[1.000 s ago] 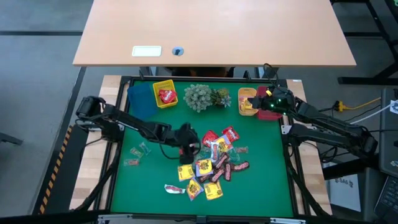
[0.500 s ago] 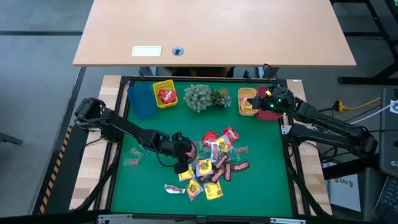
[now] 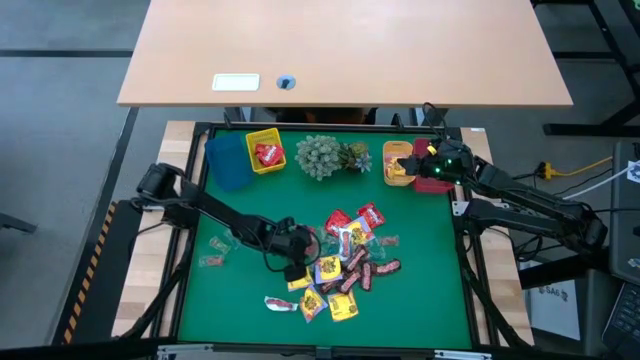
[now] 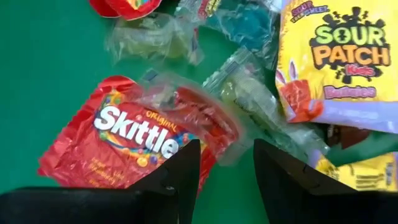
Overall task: Sort candy
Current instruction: Put the red gummy into the blue bin
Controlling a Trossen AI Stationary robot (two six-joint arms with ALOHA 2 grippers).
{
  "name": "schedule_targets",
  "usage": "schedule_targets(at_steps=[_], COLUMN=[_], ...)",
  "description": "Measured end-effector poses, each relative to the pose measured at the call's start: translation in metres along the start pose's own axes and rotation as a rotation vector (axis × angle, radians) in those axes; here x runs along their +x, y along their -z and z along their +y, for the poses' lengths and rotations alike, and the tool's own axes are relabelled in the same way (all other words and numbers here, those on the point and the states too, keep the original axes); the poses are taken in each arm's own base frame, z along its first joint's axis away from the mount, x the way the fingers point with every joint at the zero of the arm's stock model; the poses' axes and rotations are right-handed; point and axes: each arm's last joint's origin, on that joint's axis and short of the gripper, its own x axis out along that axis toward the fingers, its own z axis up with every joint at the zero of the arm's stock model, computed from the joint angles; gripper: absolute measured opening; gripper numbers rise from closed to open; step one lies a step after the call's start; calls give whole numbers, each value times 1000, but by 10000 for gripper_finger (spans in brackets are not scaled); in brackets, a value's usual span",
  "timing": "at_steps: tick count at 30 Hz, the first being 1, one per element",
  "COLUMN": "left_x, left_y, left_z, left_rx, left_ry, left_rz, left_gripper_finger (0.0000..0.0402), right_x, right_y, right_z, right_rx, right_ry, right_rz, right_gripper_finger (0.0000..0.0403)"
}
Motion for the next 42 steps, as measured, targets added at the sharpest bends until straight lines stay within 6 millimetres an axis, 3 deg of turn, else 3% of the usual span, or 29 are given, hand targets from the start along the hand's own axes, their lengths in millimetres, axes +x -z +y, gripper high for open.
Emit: schedule_targets(at_steps=[8,20,27,37,42], left_x=[4,4,2,-30,-51], left_y=[-1,-1,-2,-18,-26], left_z=[4,4,4,7,22], left_rx=[-9,-11,-31,-66,-89], left_ry=[-18,-17,-15,14,-13], left_rz=[3,3,-2,-90,-91], left_gripper_finger=[122,6,1,0,0], right_x=[0,0,0,0,0], right_y=[0,1,1,1,1], right_z=[0,-1,-1,-1,-1], right_rx=[0,0,0,0,0], right_ry=[3,14,14,13,14], right_rz=[2,12,12,11,12], right_gripper_finger=[172,172,172,172,172])
